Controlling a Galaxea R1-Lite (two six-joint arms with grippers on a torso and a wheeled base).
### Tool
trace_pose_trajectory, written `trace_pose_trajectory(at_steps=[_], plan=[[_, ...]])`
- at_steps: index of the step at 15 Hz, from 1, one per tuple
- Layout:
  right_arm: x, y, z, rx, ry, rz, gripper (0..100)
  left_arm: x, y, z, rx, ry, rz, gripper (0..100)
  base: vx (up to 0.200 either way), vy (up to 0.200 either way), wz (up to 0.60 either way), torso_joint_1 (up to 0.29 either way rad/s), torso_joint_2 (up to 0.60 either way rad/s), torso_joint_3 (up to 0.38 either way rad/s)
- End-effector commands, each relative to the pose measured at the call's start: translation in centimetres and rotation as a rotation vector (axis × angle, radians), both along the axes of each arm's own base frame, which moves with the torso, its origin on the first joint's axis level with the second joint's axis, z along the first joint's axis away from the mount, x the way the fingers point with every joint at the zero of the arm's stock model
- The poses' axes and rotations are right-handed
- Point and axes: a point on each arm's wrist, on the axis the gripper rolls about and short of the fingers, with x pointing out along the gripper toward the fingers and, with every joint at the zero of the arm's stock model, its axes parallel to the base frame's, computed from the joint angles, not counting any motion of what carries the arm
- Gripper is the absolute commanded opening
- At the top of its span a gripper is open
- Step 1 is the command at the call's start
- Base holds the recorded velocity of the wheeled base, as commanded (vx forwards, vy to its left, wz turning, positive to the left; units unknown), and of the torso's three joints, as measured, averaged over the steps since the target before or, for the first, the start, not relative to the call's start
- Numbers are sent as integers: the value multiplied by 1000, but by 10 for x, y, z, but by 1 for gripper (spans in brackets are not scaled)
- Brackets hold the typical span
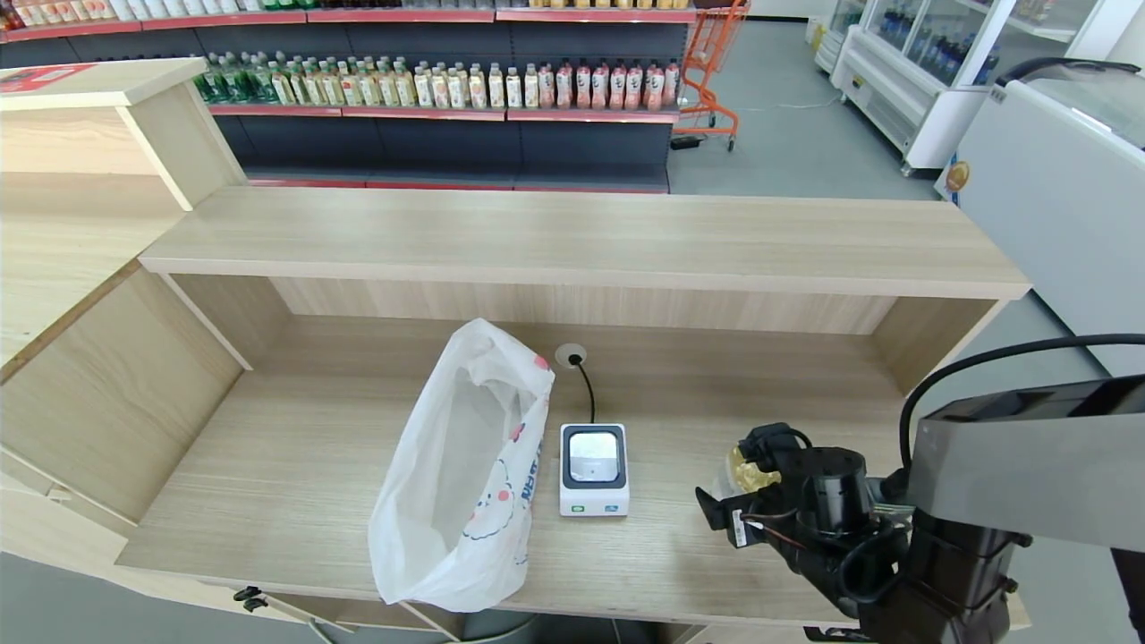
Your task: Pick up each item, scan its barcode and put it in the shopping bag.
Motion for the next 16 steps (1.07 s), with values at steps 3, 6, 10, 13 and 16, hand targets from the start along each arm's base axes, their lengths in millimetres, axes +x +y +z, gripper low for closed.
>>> trace_pose_trajectory(at_steps=[3,6,10,13,16], plan=[[4,7,-17,-18,-3,21,100,0,0,0,0,0,0,100,0,0,0,0,0,0],[17,14,-18,4,-74,27,100,0,0,0,0,0,0,100,0,0,0,0,0,0],[26,20,-17,-4,-113,36,100,0,0,0,0,0,0,100,0,0,0,0,0,0],[28,21,-17,12,-145,47,100,0,0,0,0,0,0,100,0,0,0,0,0,0],[29,18,-18,11,-149,40,0,0,0,0,0,0,0,100,0,0,0,0,0,0]])
